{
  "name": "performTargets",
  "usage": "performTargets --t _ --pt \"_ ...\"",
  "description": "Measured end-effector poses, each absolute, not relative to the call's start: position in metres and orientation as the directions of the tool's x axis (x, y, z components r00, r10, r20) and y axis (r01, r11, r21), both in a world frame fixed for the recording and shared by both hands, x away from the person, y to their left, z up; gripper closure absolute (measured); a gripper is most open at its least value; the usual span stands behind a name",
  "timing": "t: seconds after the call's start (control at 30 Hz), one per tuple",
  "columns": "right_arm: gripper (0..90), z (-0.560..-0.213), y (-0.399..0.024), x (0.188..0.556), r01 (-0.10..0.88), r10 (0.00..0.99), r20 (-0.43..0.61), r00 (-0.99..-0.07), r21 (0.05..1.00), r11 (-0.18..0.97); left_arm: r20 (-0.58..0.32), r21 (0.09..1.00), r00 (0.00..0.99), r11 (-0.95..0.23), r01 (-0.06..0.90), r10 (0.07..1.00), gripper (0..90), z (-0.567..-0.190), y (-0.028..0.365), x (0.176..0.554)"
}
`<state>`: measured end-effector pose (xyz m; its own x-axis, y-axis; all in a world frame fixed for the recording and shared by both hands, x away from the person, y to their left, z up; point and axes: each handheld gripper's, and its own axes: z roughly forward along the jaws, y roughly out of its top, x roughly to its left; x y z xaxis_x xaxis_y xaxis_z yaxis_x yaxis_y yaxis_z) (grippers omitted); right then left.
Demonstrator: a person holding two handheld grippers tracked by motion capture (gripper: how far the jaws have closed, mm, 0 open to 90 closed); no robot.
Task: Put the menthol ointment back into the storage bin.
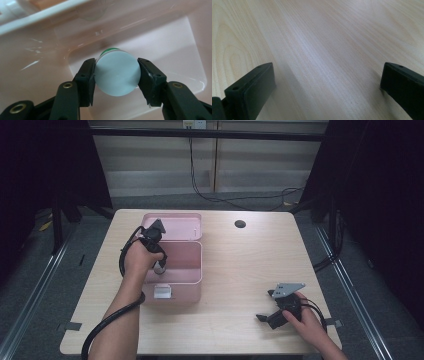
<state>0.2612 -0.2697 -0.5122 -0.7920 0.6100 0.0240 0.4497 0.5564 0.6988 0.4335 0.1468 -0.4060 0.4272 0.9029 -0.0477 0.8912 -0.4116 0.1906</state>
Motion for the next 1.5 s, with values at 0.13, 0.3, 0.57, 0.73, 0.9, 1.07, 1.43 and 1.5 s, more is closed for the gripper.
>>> performTargets --t 0.13,0.3,0.57,0.73,0.9,1.07,1.43,1.5 --pt "0.0 -0.512 -0.270 0.261 0.450 0.610 0.024 -0.792 0.699 0.556 -0.040 0.206 0.414 -0.398 0.894 0.909 50.5 -0.412 0.146 0.434" --pt "0.0 -0.512 -0.270 0.261 0.450 0.610 0.024 -0.792 0.699 0.556 -0.031 0.206 0.410 -0.396 0.895 0.911 50.5 -0.418 0.145 0.435" --pt "0.0 -0.512 -0.270 0.261 0.449 0.610 0.024 -0.792 0.699 0.556 -0.017 0.225 0.384 -0.371 0.901 0.923 50.4 -0.426 0.144 0.436" --pt "0.0 -0.512 -0.270 0.261 0.449 0.610 0.024 -0.792 0.699 0.556 -0.007 0.240 0.383 -0.371 0.897 0.924 50.4 -0.430 0.143 0.435" --pt "0.0 -0.512 -0.270 0.261 0.449 0.610 0.024 -0.792 0.699 0.556 -0.001 0.262 0.381 -0.368 0.892 0.924 50.3 -0.432 0.142 0.435" --pt "0.0 -0.512 -0.270 0.261 0.449 0.610 0.024 -0.792 0.699 0.556 0.004 0.277 0.381 -0.367 0.888 0.924 50.1 -0.432 0.141 0.435" --pt "0.0 -0.512 -0.270 0.261 0.449 0.610 0.024 -0.792 0.699 0.556 0.002 0.297 0.379 -0.363 0.883 0.925 49.9 -0.435 0.142 0.435" --pt "0.0 -0.512 -0.270 0.261 0.450 0.610 0.024 -0.792 0.699 0.556 -0.002 0.301 0.377 -0.359 0.883 0.926 49.9 -0.436 0.143 0.435"
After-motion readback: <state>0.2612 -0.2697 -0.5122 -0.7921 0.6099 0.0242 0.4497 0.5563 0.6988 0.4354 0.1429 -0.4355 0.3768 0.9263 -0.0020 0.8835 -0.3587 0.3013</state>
